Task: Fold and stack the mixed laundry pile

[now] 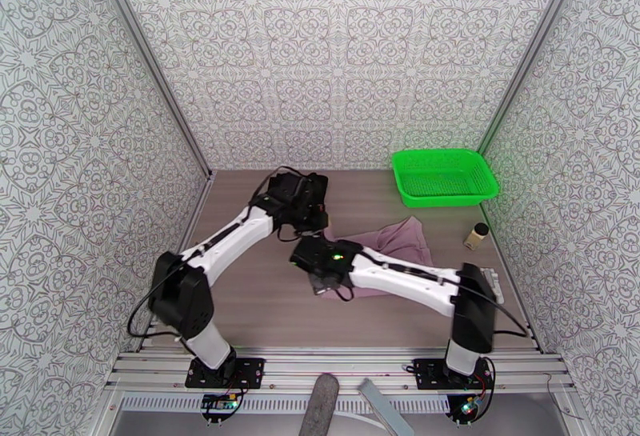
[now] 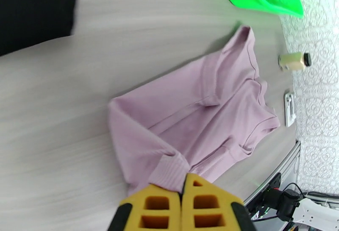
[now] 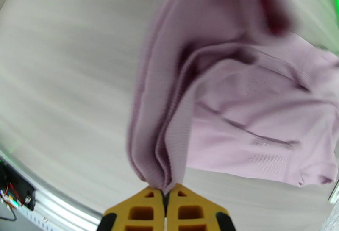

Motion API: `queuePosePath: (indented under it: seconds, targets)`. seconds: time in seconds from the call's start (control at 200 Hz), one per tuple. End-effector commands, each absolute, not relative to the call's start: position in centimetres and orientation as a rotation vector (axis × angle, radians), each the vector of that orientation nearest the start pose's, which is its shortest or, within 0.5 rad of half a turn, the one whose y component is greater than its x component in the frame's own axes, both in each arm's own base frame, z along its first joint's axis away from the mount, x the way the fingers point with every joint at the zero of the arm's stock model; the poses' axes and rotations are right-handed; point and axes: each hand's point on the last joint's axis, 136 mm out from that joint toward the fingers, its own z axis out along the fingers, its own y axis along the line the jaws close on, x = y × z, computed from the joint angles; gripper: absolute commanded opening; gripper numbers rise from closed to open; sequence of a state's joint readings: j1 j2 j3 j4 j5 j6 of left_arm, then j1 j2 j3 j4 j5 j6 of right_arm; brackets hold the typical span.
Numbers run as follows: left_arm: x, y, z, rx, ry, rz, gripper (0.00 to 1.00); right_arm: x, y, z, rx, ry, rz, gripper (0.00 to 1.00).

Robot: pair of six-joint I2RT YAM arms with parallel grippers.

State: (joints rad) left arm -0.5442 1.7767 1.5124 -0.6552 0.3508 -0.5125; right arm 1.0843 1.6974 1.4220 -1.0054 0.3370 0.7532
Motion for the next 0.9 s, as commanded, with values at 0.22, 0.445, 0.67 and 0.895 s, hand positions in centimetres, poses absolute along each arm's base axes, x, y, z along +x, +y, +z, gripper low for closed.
queuePosePath:
  seconds: [0.22,0.445,0.67,0.895]
  targets:
    - [38.5,-35.6,11.1,0.3,2.801,-0.703,0.0,24.5,20.7,10.7,-0.065,2.678,-0.037,0.0]
    - [39.4,-37.3,7.5,0.309,2.866,-0.665,0.0,24.6,20.3,7.5,-0.062,2.735,-0.067,0.0]
    - [40.2,-37.8,6.3,0.315,2.881,-0.64,0.0,24.1,19.1,5.2,-0.025,2.774,-0.168,0.0]
    - [41.1,-39.3,7.9,0.35,2.821,-0.691,0.5,23.6,16.9,4.8,0.068,2.758,-0.282,0.09]
